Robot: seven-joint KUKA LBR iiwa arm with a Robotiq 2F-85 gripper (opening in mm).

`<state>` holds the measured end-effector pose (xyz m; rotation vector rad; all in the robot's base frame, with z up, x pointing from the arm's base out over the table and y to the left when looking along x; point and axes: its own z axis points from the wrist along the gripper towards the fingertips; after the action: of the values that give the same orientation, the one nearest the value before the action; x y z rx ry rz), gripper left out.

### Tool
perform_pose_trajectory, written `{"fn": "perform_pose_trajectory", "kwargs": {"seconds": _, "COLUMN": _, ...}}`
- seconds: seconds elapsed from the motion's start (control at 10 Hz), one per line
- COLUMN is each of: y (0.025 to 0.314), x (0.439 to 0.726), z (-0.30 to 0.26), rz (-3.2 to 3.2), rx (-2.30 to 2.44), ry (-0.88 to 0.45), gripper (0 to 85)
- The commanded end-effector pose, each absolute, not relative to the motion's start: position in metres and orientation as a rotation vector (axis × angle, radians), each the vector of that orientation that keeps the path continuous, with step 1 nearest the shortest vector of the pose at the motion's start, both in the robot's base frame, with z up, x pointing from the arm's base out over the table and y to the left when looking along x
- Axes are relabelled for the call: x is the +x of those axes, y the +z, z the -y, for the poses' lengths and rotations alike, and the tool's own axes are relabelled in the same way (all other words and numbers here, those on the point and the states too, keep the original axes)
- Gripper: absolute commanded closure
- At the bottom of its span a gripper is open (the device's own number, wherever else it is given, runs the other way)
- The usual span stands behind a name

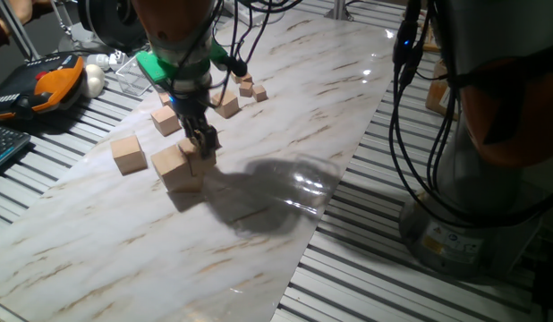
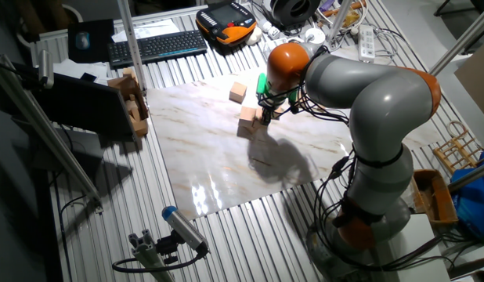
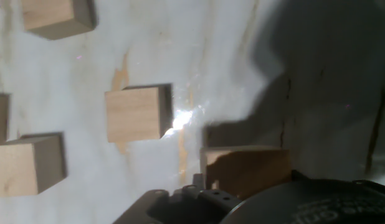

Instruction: Stack the blocks into a cross shape

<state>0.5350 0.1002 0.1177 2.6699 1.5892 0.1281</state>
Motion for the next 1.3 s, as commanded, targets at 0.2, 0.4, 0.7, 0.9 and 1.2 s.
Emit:
{"fn": "perform_pose_trajectory", "kwargs": {"seconds": 0.2, "y": 0.1200, "x": 0.5363, "z": -0.1003, "rz": -1.586, "rx": 2.664, "ry": 0.134, "gripper": 0.0}}
{"fn": "perform_pose_trajectory", "kwargs": {"seconds": 0.4, "y": 0.1201, "x": 0.5363, "z": -0.1003, "rz": -1.585, "rx": 2.663, "ry": 0.133, "gripper": 0.0}}
{"fn": "perform_pose_trajectory", "kwargs": {"seconds": 0.7, "y": 0.1206, "x": 0.5361, "z": -0.1004, "rz": -1.589, "rx": 2.654, "ry": 0.133, "gripper": 0.0}}
{"fn": "perform_pose_trajectory", "kwargs": {"seconds": 0.9, "y": 0.1202, "x": 0.5364, "z": -0.1007, "rz": -1.597, "rx": 2.649, "ry": 0.136, "gripper": 0.0}}
{"fn": "perform_pose_trajectory", "kwargs": {"seconds": 1.2, "y": 0.1216, "x": 0.5361, "z": -0.0999, "rz": -1.625, "rx": 2.632, "ry": 0.128, "gripper": 0.0}}
